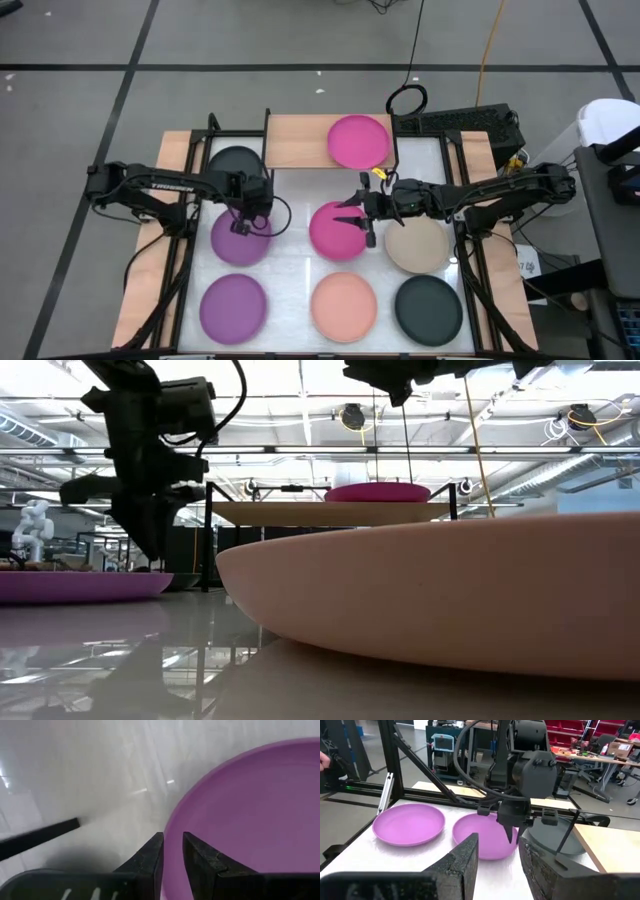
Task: Place and stack plates onto a shelf
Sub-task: Stack the top violet plate on top of the pink plate on the shelf
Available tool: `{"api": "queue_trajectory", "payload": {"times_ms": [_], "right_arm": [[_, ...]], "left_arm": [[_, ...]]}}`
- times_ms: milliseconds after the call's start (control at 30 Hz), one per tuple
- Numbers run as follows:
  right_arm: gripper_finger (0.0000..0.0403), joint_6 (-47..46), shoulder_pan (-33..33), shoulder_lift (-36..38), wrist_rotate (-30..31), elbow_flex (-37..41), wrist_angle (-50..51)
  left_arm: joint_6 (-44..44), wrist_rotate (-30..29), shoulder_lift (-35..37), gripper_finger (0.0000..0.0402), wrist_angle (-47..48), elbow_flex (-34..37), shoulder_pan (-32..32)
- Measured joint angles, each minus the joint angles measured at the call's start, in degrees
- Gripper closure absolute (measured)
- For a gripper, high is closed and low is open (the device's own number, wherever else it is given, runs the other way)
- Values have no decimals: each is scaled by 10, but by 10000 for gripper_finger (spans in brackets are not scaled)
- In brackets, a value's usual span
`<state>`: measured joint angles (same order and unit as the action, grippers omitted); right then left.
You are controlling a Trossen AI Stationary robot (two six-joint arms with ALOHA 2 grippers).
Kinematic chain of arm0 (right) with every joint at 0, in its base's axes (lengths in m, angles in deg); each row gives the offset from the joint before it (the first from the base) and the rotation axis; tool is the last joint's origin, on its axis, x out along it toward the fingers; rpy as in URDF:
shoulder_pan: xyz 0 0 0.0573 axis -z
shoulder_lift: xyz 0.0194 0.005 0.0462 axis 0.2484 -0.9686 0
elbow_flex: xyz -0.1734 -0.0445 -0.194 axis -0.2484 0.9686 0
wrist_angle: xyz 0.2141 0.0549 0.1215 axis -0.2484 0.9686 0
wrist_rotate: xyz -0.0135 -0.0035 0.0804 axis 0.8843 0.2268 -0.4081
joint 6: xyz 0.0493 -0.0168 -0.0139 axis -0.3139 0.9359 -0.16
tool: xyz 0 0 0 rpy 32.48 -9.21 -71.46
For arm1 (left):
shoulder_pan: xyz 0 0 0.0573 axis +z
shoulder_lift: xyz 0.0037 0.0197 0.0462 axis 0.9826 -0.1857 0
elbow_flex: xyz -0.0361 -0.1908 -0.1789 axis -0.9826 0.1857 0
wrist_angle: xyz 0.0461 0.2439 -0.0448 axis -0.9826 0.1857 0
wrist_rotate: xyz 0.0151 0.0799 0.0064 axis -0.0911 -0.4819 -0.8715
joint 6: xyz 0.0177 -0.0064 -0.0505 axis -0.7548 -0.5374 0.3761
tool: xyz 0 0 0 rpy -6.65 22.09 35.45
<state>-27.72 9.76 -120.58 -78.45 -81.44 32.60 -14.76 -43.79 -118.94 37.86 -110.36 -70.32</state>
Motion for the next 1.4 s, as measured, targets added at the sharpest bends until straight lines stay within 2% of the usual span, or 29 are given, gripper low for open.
{"api": "queue_trajectory", "payload": {"times_ms": [133, 433, 633, 767, 967, 1100, 1267, 1400], "right_arm": [[278, 0, 0, 0, 0, 0, -2], [278, 0, 0, 0, 0, 0, -2], [278, -2, 0, 0, 0, 0, 4], [278, -2, 0, 0, 0, 0, 9], [278, -2, 0, 0, 0, 0, 6], [278, -2, 0, 0, 0, 0, 2], [278, -1, 0, 0, 0, 0, -4], [278, 5, 0, 7, 0, 0, -5]], "left_arm": [[-5, -1, -5, 310, 1, 0, 7], [-24, -9, -42, 207, -11, 0, 7], [-24, -1, -74, 198, -36, 0, 16], [-34, 4, -93, 223, -35, 0, 19], [-40, 5, -103, 313, -40, -1, 19], [-41, 7, -96, 355, -38, -1, 21], [-11, 26, -88, 388, -1, -29, 28], [11, 30, -88, 391, 51, -83, 32]]}}
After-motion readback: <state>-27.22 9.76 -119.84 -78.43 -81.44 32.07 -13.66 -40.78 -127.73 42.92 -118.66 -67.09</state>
